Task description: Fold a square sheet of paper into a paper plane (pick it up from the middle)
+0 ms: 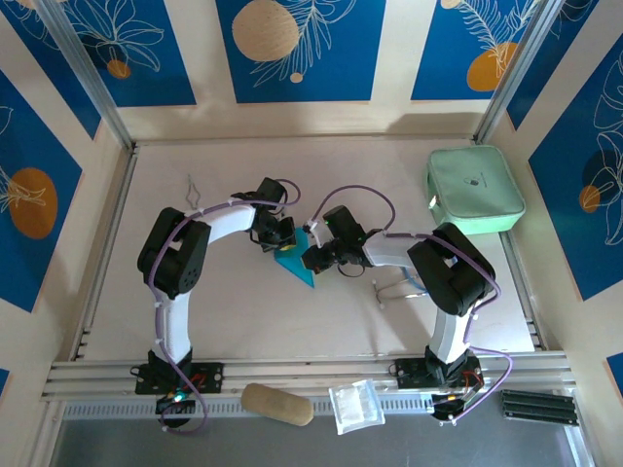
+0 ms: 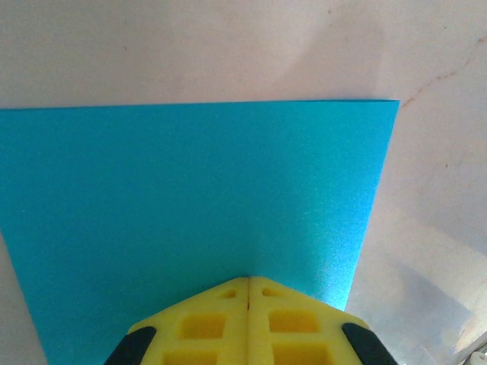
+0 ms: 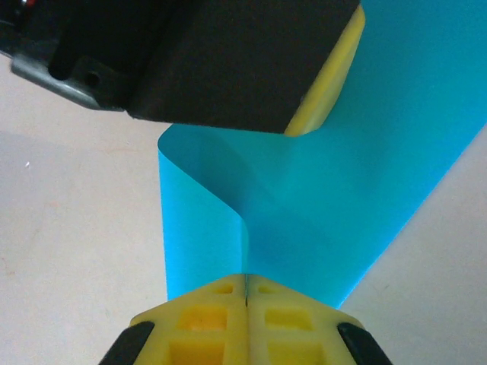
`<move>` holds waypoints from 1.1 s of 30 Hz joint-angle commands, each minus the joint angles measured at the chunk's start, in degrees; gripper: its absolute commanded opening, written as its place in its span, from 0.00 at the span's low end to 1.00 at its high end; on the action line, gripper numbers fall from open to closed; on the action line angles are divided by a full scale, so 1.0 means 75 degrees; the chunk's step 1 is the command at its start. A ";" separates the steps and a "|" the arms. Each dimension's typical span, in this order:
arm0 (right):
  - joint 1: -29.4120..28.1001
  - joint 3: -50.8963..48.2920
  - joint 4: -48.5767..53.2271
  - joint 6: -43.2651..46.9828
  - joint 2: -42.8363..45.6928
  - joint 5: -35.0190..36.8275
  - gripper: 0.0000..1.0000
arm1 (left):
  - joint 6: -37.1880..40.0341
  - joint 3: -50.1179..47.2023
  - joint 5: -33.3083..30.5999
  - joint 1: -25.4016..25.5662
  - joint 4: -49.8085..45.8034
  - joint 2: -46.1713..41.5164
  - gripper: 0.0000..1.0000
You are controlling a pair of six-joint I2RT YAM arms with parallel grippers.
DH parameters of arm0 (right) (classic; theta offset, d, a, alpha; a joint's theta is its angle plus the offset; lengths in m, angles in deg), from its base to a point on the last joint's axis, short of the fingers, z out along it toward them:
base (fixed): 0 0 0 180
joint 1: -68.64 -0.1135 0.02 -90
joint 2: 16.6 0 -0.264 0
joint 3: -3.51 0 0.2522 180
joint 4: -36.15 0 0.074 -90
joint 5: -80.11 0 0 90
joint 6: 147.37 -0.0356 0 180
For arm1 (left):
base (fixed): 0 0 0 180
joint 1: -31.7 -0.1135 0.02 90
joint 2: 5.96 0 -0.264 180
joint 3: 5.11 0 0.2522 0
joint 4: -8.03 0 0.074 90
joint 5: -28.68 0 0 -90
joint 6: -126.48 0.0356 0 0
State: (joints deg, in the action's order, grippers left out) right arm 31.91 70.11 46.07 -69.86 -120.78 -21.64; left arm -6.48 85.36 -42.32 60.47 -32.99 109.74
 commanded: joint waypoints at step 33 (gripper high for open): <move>0.0040 0.0408 0.0641 -0.0177 -0.0464 0.0387 0.00 | 0.0187 0.0346 0.0001 0.0072 -0.0307 0.0163 0.03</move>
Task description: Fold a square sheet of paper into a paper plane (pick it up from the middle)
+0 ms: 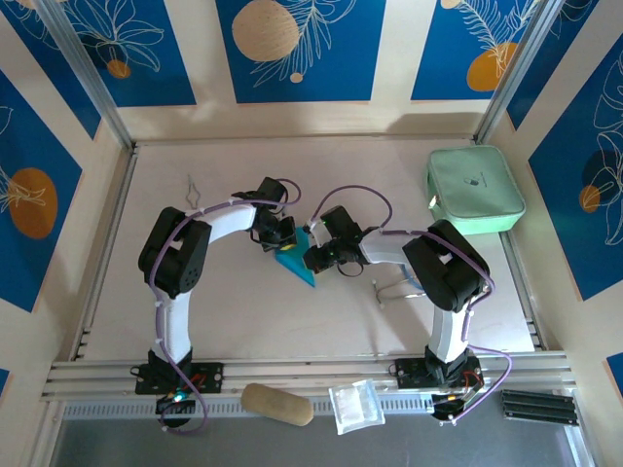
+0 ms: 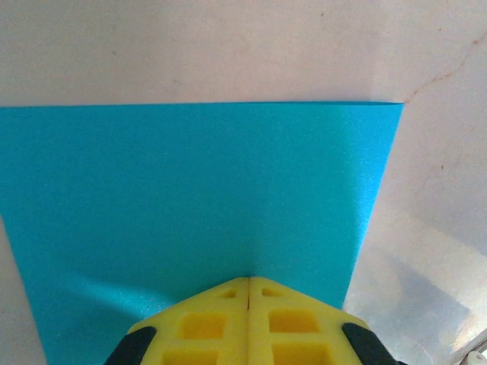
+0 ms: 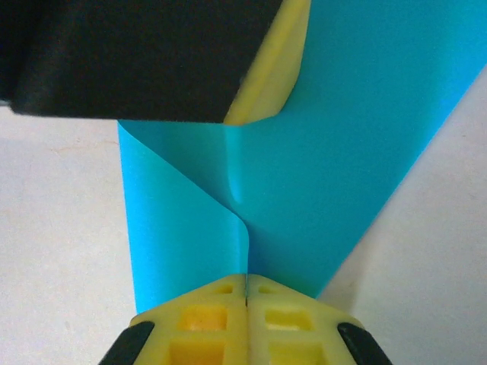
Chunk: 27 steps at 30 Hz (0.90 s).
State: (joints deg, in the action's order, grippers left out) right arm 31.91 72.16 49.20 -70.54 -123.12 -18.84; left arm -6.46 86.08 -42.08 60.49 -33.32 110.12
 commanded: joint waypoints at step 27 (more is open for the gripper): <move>0.0110 0.0210 0.0458 -0.0184 -0.0293 -0.0002 0.00 | -0.2293 -0.3032 -0.0036 0.0050 0.2738 -0.2996 0.25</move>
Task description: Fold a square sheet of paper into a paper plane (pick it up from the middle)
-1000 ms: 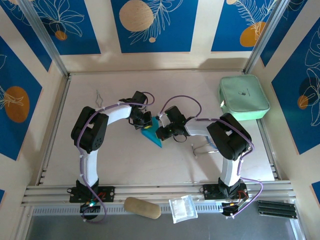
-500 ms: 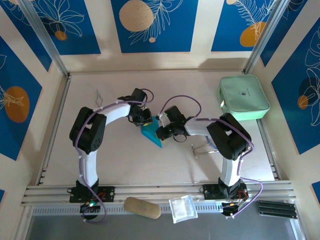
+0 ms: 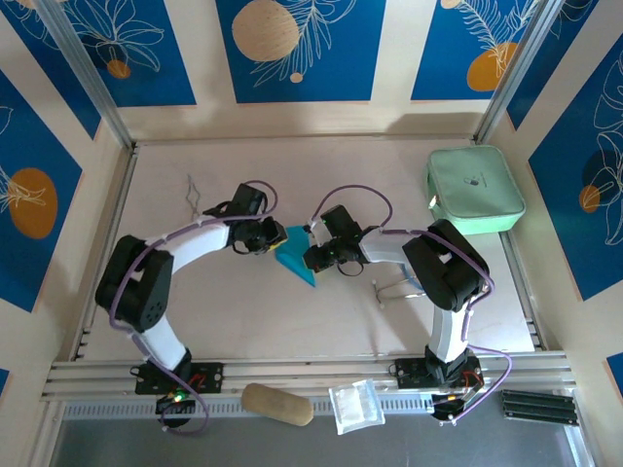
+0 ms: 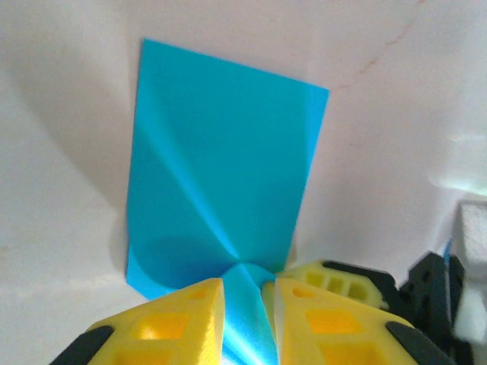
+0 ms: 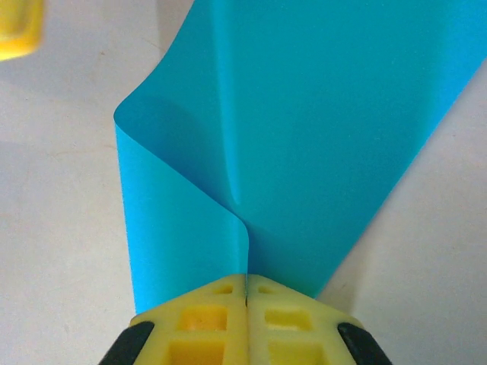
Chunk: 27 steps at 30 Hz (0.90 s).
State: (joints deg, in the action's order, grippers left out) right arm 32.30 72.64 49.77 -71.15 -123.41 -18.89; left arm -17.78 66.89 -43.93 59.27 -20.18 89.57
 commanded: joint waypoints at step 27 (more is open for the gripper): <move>0.0068 0.0246 0.0506 -0.0128 -0.0384 -0.0008 0.00 | -0.1484 -0.1318 0.0209 0.0875 0.2268 0.0602 0.14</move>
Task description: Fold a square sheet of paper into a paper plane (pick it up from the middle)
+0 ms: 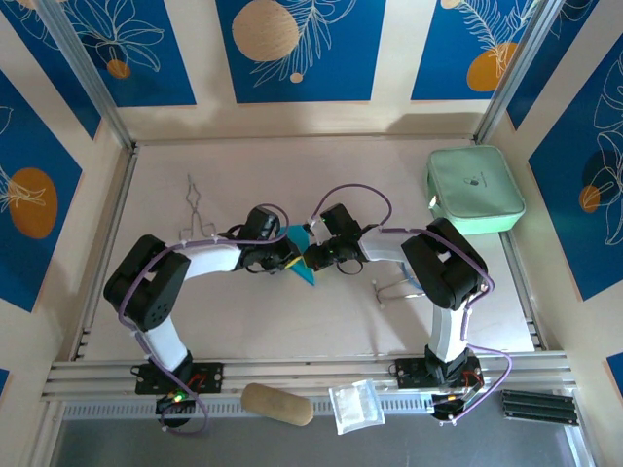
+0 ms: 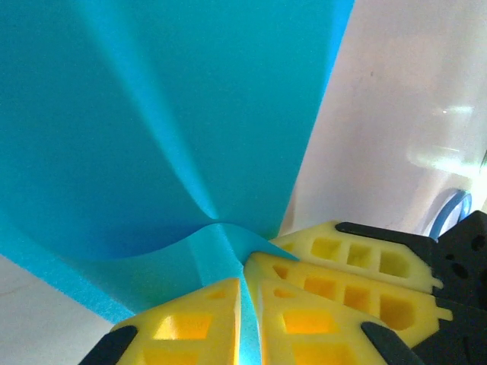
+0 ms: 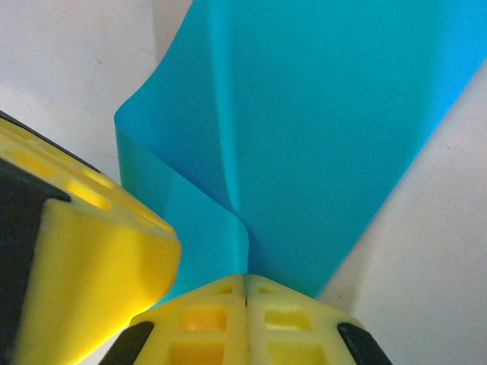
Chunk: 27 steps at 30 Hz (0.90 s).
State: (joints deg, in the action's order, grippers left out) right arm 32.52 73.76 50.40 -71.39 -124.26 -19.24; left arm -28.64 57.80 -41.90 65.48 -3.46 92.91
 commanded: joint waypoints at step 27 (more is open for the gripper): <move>0.0058 0.0167 0.0514 -0.0126 -0.0335 0.0074 0.00 | 0.0116 -0.0178 -0.0138 0.0051 -0.0076 0.0317 0.11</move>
State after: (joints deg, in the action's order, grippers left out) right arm 32.65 74.65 50.84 -72.00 -124.85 -19.35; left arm -28.60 57.01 -42.29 65.48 -3.33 94.64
